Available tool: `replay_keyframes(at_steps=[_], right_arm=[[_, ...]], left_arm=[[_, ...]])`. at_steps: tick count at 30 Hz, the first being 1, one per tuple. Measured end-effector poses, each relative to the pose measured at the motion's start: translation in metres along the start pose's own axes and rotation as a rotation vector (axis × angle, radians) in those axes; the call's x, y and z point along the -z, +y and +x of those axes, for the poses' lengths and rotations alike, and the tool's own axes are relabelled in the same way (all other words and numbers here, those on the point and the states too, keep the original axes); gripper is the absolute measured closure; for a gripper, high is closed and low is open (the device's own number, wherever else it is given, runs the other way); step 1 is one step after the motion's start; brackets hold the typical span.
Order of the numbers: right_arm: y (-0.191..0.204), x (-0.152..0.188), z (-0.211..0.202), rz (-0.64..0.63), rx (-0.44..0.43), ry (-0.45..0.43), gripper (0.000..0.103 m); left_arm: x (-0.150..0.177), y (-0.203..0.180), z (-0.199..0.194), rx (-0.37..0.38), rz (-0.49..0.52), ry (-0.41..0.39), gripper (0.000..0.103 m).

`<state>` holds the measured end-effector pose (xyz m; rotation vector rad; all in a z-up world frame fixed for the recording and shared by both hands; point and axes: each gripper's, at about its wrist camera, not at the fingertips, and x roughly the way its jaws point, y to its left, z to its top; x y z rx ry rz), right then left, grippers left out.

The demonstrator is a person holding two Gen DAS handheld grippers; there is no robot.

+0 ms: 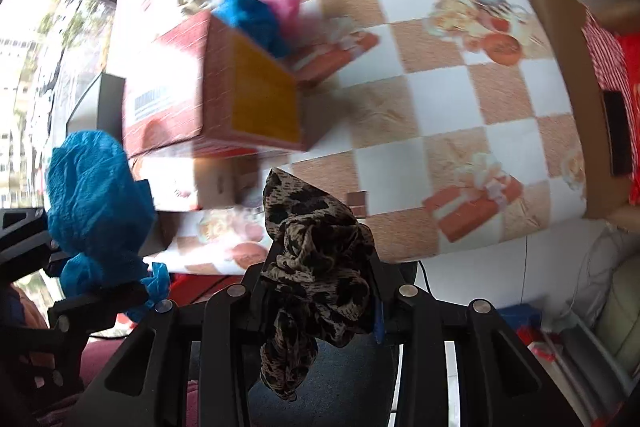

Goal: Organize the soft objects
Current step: 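Carry the blue glove and leopard scrunchie in both tools over the white box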

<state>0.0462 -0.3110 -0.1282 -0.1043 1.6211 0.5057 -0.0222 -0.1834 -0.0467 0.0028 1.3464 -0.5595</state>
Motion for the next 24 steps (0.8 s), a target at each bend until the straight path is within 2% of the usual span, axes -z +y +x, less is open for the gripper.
replay_keyframes(at_steps=[4, 9, 17, 20, 24], right_arm=[[0.035, 0.002, 0.007, -0.121, -0.001, 0.030, 0.066], [0.076, 0.004, 0.015, -0.276, -0.005, 0.067, 0.066], [0.145, 0.005, 0.020, -0.512, -0.021, 0.112, 0.066], [0.164, 0.003, 0.020, -0.567, -0.019, 0.119, 0.066], [0.186, -0.006, 0.017, -0.617, -0.013, 0.121, 0.066]], left_arm=[[0.024, 0.016, -0.011, -0.032, -0.059, -0.014, 0.085], [0.051, 0.041, -0.028, -0.060, -0.183, -0.053, 0.085], [0.091, 0.088, -0.067, -0.143, -0.411, -0.187, 0.085], [0.107, 0.106, -0.078, -0.170, -0.505, -0.222, 0.085], [0.129, 0.124, -0.090, -0.243, -0.612, -0.259, 0.085]])
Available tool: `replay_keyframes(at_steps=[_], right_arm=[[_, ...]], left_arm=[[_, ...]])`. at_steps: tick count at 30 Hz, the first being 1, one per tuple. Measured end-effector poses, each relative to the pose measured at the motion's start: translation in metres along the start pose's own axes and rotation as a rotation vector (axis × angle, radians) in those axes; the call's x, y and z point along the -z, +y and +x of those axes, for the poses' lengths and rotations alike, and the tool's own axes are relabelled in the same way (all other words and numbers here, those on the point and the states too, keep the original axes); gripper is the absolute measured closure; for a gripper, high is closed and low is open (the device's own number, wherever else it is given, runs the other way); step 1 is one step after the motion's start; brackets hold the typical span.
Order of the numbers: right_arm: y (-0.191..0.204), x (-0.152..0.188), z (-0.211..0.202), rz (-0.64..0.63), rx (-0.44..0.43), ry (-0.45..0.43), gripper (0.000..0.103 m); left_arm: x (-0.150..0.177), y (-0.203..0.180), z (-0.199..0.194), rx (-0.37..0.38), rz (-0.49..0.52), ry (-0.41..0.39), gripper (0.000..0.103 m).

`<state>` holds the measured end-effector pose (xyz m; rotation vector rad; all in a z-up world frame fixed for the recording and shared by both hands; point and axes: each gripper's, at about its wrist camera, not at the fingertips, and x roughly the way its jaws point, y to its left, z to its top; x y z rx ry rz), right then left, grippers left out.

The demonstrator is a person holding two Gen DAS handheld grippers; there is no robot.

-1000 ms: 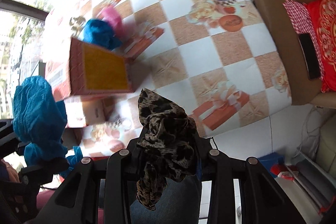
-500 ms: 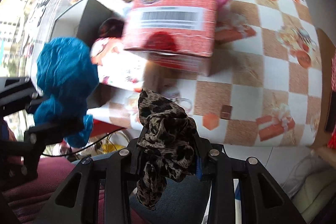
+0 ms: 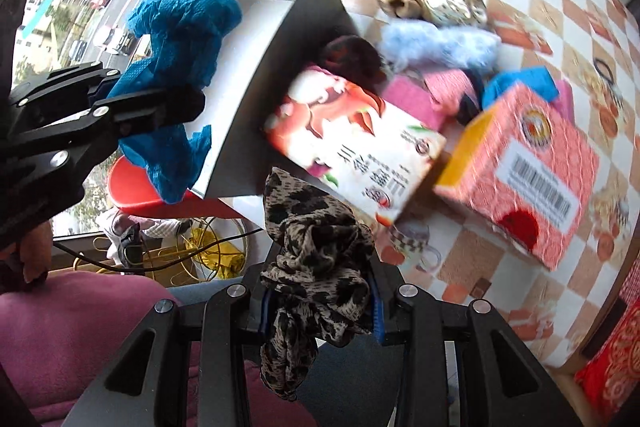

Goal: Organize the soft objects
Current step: 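Carry the blue glove and leopard scrunchie in both tools over the white box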

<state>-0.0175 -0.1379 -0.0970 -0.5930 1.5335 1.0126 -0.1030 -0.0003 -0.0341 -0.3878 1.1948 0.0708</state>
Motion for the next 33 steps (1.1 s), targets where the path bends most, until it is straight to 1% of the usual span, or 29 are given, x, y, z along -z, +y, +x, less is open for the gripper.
replay_keyframes(at_steps=[3, 8, 13, 18, 21, 23, 28, 31, 33], right_arm=[[0.010, -0.014, -0.006, -0.019, -0.007, -0.010, 0.066], [0.030, -0.041, -0.012, -0.036, -0.016, -0.038, 0.066], [0.061, -0.069, -0.003, -0.106, -0.029, -0.026, 0.066], [0.098, -0.086, 0.010, -0.202, -0.050, -0.002, 0.066], [0.116, -0.093, 0.019, -0.242, -0.061, 0.020, 0.066], [0.126, -0.098, 0.024, -0.258, -0.062, 0.030, 0.066], [0.135, -0.109, 0.033, -0.229, -0.051, 0.019, 0.066], [0.134, -0.110, 0.036, -0.209, -0.045, 0.017, 0.066], [0.134, -0.109, 0.041, -0.206, -0.043, 0.031, 0.066]], left_arm=[[0.003, 0.028, -0.006, -0.036, -0.105, -0.029, 0.085], [0.016, 0.072, -0.016, -0.108, -0.271, -0.060, 0.085], [0.033, 0.103, -0.021, -0.175, -0.386, -0.071, 0.085], [0.052, 0.119, -0.024, -0.215, -0.447, -0.073, 0.084], [0.061, 0.125, -0.021, -0.244, -0.470, -0.060, 0.084], [0.066, 0.127, -0.018, -0.248, -0.485, -0.050, 0.084], [0.075, 0.131, -0.012, -0.246, -0.513, -0.032, 0.084], [0.077, 0.132, -0.010, -0.253, -0.521, -0.026, 0.084], [0.078, 0.132, -0.008, -0.252, -0.527, -0.023, 0.084]])
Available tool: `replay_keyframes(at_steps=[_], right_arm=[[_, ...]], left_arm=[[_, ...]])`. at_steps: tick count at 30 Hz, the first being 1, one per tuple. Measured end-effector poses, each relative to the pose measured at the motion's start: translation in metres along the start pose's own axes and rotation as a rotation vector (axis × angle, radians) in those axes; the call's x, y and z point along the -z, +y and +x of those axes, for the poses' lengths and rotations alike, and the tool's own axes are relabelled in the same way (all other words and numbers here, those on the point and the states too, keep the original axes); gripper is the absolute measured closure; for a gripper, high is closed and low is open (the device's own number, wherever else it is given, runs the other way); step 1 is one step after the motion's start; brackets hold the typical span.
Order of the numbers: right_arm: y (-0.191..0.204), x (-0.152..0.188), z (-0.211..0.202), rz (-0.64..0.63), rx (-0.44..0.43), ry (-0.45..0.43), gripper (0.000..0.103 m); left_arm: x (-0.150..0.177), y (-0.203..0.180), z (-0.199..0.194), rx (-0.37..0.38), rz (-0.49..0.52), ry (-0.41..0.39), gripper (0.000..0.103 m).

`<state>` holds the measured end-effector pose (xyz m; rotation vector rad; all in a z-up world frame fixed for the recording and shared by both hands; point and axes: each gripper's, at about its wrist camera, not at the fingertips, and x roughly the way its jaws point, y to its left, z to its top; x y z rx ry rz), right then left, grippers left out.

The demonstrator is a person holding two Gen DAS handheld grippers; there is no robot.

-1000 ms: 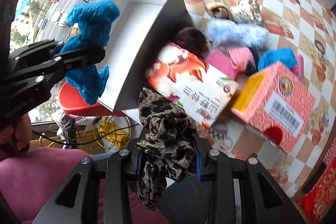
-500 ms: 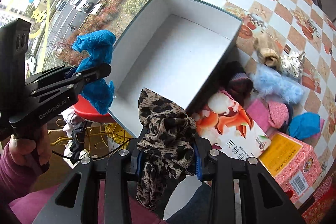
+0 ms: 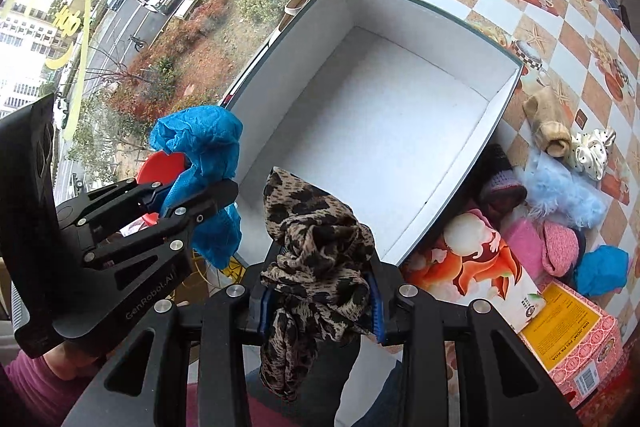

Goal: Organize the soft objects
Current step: 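Carry the blue glove and leopard scrunchie in both tools over the white box, then open both tools to drop the glove and scrunchie into the box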

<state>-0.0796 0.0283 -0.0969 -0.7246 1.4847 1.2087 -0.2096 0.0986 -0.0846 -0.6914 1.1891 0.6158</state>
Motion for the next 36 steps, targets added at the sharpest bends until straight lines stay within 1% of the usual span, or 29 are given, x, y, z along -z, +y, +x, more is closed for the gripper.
replay_keyframes(at_steps=[6, 18, 36], right_arm=[[0.006, 0.003, 0.006, -0.013, -0.001, 0.027, 0.066], [0.003, -0.003, 0.012, -0.004, -0.003, 0.035, 0.066], [0.006, -0.002, 0.012, -0.004, 0.000, 0.034, 0.066]], left_arm=[[-0.001, 0.002, 0.007, 0.001, -0.002, 0.018, 0.084], [-0.003, 0.002, 0.010, 0.001, 0.004, 0.024, 0.084], [-0.001, 0.002, 0.013, -0.006, 0.006, 0.027, 0.084]])
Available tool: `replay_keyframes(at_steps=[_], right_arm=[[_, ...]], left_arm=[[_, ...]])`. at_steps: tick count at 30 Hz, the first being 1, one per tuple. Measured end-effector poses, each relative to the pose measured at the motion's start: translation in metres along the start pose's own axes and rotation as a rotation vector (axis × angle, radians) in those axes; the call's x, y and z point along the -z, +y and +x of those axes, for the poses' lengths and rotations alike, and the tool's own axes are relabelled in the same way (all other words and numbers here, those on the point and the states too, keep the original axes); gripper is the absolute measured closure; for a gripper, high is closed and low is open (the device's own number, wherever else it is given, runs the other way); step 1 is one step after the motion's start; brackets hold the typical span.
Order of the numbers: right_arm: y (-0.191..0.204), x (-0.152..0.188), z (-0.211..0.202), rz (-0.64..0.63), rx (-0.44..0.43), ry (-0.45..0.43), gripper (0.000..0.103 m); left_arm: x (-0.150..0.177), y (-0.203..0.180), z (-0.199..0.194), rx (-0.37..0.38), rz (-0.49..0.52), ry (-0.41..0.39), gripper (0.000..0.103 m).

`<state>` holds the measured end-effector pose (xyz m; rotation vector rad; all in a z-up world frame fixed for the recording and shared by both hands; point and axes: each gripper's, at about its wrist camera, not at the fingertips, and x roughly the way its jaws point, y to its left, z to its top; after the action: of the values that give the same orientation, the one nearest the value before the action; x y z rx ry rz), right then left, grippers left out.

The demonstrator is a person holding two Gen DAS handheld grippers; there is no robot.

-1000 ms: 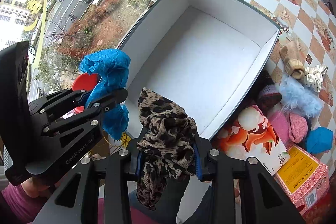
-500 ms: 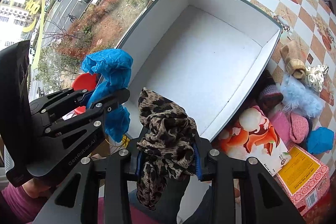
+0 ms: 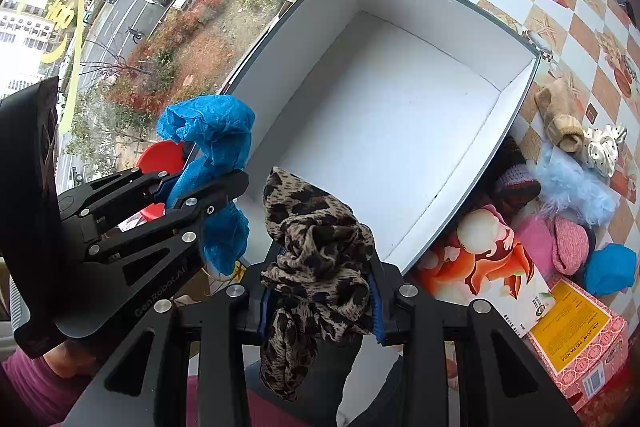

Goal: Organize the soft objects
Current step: 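Open both tools to drop the glove and scrunchie into the box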

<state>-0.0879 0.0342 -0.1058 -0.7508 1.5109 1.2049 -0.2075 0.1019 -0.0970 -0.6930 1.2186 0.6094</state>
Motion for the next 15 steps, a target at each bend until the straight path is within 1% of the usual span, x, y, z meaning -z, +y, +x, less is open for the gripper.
replay_keyframes(at_steps=[15], right_arm=[[0.0059, -0.0027, 0.0005, -0.007, 0.001, 0.005, 0.066]], left_arm=[[-0.0005, 0.0038, 0.0044, -0.004, 0.011, 0.007, 0.084]])
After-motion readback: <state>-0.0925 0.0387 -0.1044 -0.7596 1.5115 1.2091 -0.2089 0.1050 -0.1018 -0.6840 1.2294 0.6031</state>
